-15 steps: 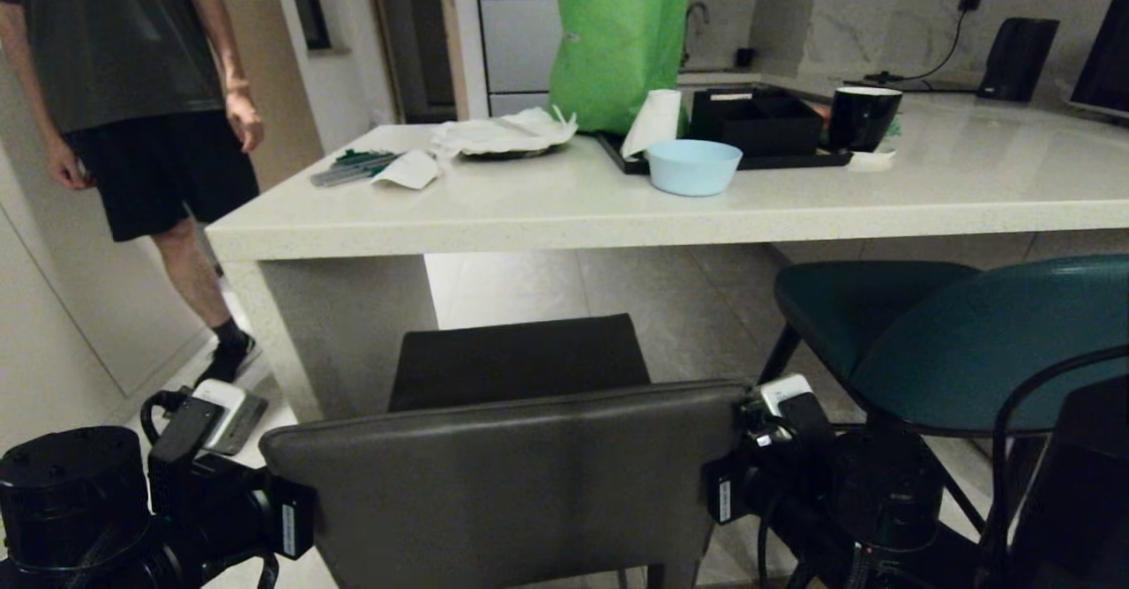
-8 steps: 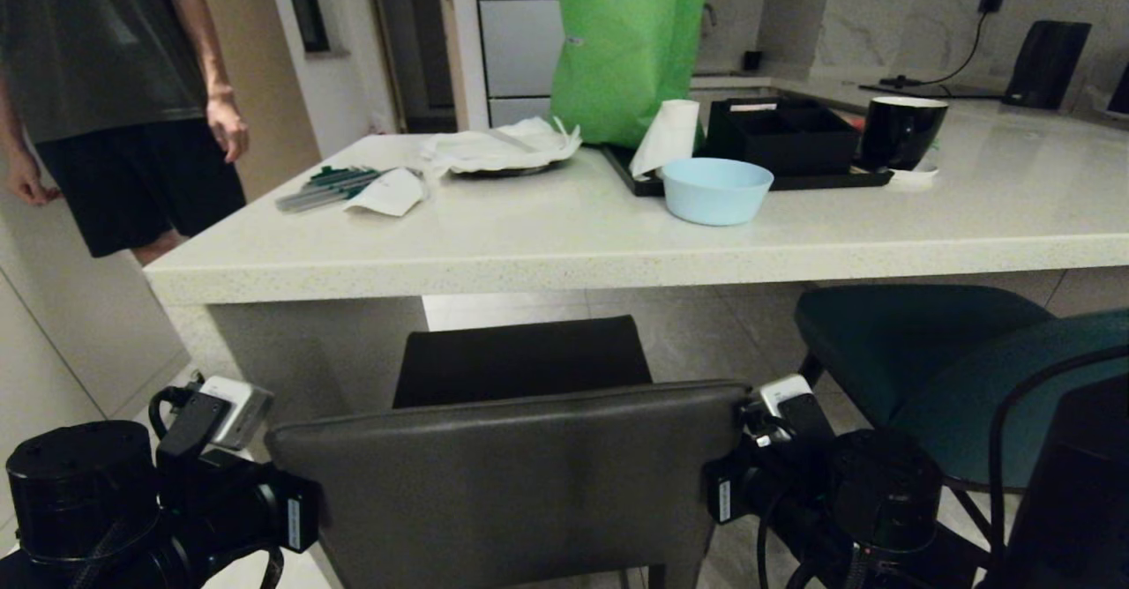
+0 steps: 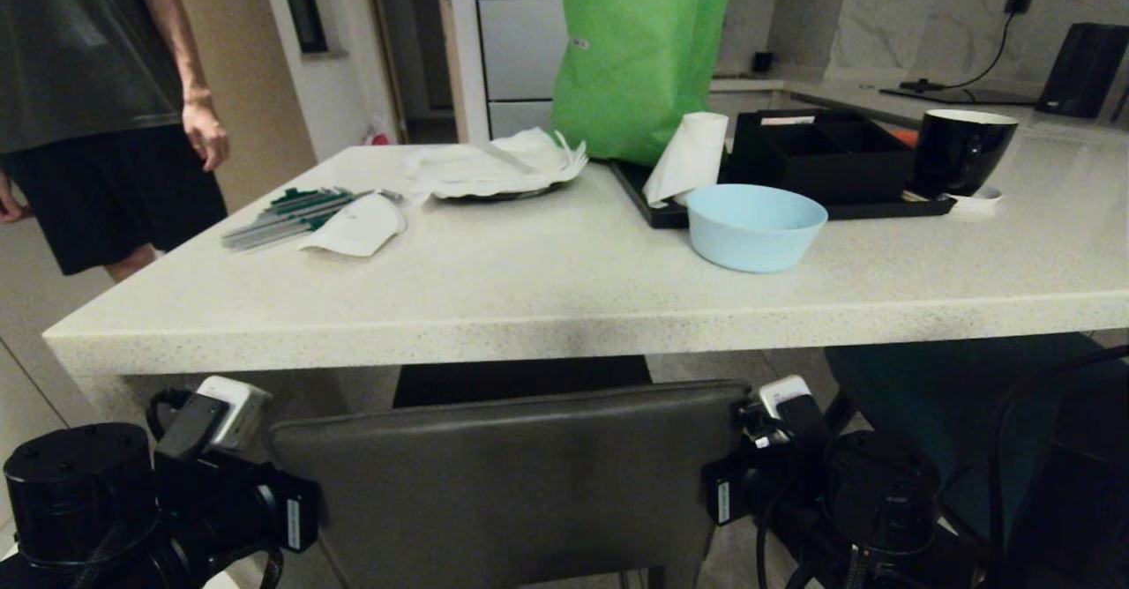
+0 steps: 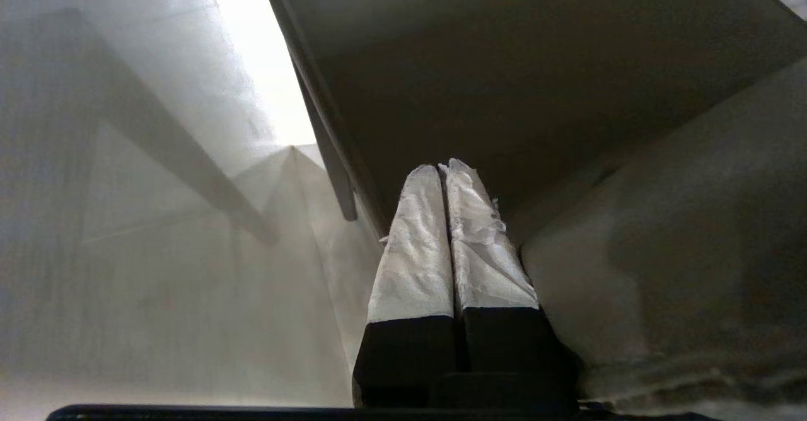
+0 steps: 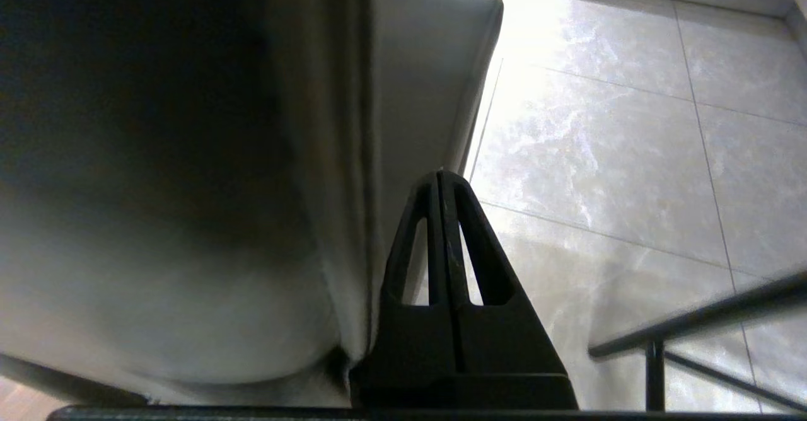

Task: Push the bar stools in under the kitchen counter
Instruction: Push the gray chair back under the dining table

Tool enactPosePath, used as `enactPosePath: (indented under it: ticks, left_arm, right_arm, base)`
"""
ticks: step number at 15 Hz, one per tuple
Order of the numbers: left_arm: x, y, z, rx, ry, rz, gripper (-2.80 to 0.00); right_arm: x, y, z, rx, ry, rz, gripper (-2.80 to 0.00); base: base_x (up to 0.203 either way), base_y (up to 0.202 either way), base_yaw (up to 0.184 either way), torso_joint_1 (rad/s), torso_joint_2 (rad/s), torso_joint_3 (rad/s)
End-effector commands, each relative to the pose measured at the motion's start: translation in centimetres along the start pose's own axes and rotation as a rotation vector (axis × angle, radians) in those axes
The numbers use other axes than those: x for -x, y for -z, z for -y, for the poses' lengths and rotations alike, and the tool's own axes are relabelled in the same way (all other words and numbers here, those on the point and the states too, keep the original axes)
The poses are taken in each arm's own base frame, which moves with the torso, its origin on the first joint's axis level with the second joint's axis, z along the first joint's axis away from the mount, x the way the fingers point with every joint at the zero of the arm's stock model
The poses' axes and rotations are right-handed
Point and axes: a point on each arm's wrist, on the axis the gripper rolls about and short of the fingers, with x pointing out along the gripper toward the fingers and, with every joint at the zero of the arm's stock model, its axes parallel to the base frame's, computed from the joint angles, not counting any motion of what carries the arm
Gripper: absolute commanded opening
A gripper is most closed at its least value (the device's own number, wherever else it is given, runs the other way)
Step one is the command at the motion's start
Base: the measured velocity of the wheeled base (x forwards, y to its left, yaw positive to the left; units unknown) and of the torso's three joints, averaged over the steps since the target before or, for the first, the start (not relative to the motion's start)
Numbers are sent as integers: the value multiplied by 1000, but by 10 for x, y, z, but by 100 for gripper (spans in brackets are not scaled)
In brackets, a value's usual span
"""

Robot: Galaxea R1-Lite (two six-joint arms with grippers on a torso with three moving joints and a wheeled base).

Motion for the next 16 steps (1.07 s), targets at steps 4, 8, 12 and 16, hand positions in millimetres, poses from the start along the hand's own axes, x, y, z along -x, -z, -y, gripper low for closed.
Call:
enactPosePath:
  ticks: [4, 8, 12, 16]
  left_arm:
    - [15, -1, 1, -5, -5, 59, -280]
    - [39, -11, 0, -3, -91, 161, -280]
    - [77, -21, 2, -7, -125, 296, -280]
    - [121, -15, 5, -2, -136, 358, -280]
  right_arm:
    - [7, -3, 2, -4, 9, 8, -280]
    - [21, -13, 6, -11, 4, 41, -280]
    - [57, -28, 16, -24, -9, 90, -280]
    - [104, -37, 30, -45, -15, 148, -280]
  base:
    - [101, 0, 1, 1, 3, 2]
    - [0, 0, 0, 0, 0, 0]
    - [0, 0, 0, 0, 0, 0]
    - [0, 0, 0, 0, 0, 0]
